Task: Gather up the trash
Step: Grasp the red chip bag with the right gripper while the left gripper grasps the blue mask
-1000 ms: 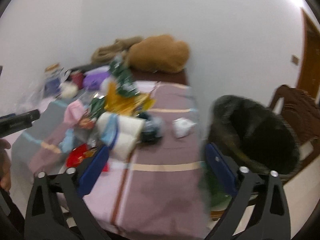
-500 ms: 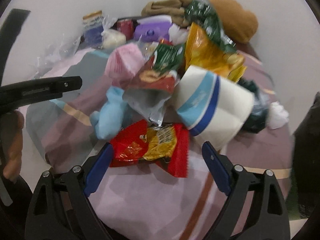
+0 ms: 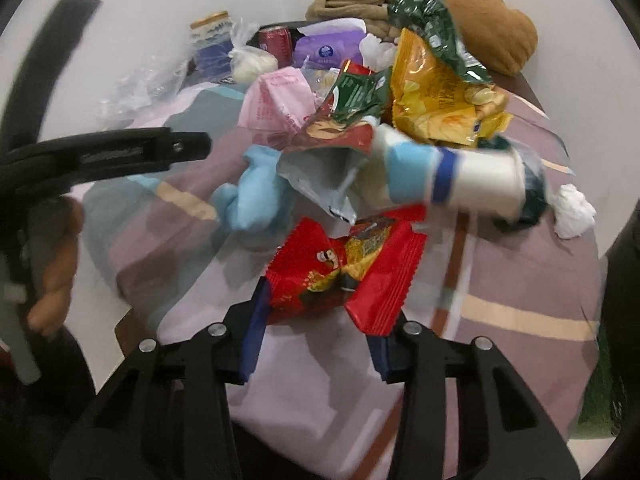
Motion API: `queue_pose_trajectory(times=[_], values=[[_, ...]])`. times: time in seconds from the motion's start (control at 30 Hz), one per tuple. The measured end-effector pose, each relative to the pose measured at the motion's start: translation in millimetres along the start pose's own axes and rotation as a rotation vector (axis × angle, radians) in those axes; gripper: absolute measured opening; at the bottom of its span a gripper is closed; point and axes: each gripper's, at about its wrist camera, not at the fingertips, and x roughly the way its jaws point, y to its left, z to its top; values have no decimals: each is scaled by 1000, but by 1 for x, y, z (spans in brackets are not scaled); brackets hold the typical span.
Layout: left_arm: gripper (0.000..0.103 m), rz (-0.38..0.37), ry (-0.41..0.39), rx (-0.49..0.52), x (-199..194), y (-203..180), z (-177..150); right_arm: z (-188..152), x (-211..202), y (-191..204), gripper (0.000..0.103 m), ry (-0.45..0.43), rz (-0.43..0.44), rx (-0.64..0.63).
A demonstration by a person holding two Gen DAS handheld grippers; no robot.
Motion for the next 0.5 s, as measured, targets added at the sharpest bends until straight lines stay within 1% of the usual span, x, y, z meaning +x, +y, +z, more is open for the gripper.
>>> queue_pose_trajectory(times=[0.1, 0.2, 0.27, 0.3, 0.33, 0.4, 0.43, 0.5], values=[[90, -43, 3, 29, -3, -10, -1, -10, -16, -7, 44, -18, 6, 4], [92, -98, 10, 91, -6, -31, -5, -19, -29, -17, 45, -27, 13, 20], [93, -107, 9, 125, -6, -43, -8, -24, -34, -26, 51, -31, -13, 41], [93, -102, 14, 144, -4, -49, -9, -26, -36, -30, 52, -30, -24, 49], [93, -97, 19, 156, -2, -54, -10, -28, -37, -35, 54, -28, -35, 60], [93, -84, 37, 172, 5, -61, -12, -32, -42, -43, 67, -33, -61, 80], [92, -78, 42, 174, 8, -63, -14, -35, -45, -46, 75, -40, -73, 86], [87, -72, 49, 177, 12, -66, -18, -37, -49, -51, 78, -55, -84, 98]])
